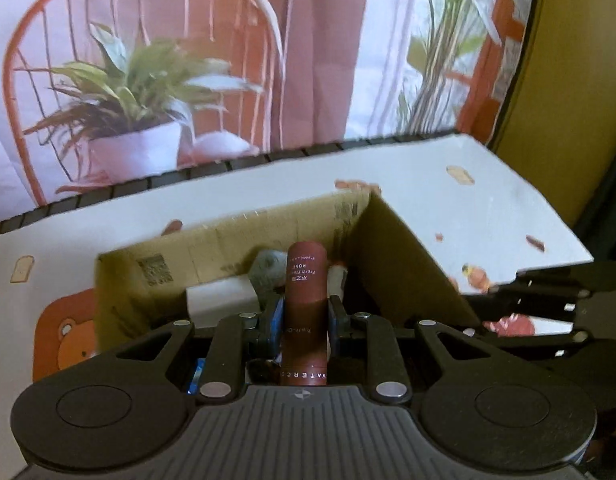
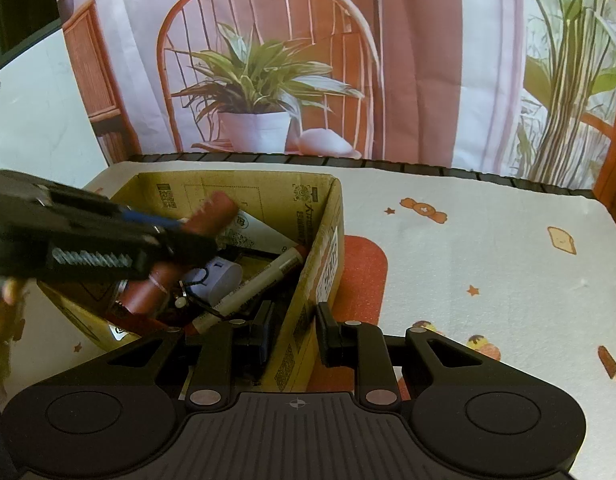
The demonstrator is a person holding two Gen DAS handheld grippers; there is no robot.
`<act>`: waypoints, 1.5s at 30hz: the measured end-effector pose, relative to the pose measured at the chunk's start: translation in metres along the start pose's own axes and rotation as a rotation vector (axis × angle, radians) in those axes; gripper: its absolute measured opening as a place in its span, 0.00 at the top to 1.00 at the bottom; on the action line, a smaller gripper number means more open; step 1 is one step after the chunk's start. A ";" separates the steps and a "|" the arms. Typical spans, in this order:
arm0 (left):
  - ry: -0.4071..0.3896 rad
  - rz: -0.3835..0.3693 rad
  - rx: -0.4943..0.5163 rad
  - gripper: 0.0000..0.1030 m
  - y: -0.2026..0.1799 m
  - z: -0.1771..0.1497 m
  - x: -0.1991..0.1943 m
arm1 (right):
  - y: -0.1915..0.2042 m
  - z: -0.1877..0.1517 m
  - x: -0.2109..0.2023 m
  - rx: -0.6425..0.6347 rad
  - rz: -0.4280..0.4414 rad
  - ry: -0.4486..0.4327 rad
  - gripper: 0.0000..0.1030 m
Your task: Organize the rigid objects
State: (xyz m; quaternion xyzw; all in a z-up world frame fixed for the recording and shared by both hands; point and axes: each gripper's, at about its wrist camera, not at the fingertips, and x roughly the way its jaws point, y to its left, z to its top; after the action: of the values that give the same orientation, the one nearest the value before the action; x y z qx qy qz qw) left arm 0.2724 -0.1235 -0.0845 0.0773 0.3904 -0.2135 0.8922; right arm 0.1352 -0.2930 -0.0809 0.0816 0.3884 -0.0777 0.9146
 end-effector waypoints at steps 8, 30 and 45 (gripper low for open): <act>0.051 -0.015 -0.022 0.77 0.003 -0.007 0.014 | 0.000 0.000 0.000 0.001 0.000 0.000 0.79; -0.125 0.115 -0.054 0.00 0.029 -0.009 -0.069 | 0.008 0.002 0.000 -0.017 -0.032 0.023 0.79; -0.133 0.201 -0.163 0.00 0.067 -0.032 -0.109 | 0.022 0.012 -0.016 -0.045 -0.081 0.011 0.30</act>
State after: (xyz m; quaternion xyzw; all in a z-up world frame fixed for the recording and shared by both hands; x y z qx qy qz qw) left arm 0.2151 -0.0187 -0.0288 0.0292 0.3368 -0.0952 0.9363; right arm 0.1373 -0.2731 -0.0594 0.0458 0.3981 -0.1054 0.9101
